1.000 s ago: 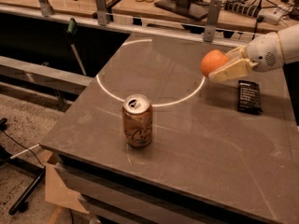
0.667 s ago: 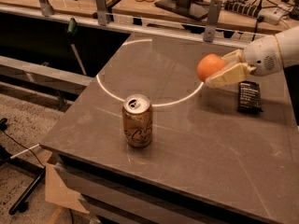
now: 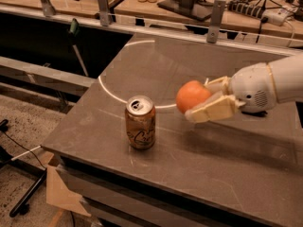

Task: Move orange near orange can

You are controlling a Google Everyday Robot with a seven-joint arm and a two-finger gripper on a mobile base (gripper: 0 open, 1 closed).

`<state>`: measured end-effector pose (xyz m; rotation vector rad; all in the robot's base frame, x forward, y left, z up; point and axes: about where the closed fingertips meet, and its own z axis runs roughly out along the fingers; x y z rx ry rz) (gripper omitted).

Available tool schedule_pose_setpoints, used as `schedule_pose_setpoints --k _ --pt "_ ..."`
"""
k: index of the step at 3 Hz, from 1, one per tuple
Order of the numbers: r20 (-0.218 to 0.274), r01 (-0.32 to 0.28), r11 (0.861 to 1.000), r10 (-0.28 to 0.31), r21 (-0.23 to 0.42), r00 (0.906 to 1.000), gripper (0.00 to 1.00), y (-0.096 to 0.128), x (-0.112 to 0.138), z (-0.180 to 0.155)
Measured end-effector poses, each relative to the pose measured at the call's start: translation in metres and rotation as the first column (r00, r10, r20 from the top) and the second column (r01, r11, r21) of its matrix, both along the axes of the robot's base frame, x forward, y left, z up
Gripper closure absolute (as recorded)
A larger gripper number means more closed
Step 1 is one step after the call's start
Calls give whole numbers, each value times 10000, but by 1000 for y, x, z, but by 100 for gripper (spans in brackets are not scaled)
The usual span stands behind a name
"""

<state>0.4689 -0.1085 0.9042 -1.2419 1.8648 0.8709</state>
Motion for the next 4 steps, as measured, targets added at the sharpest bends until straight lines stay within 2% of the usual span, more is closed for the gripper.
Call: schedule_pose_setpoints --k 1,2,4 --pt "-491 167 9994 -152 306 9987 100 26 -18 -26" --pt "-889 327 9989 -296 337 9956 82 36 -28 -47" --pt "-1077 42 9998 -61 -182 9942 35 43 -35 -63"
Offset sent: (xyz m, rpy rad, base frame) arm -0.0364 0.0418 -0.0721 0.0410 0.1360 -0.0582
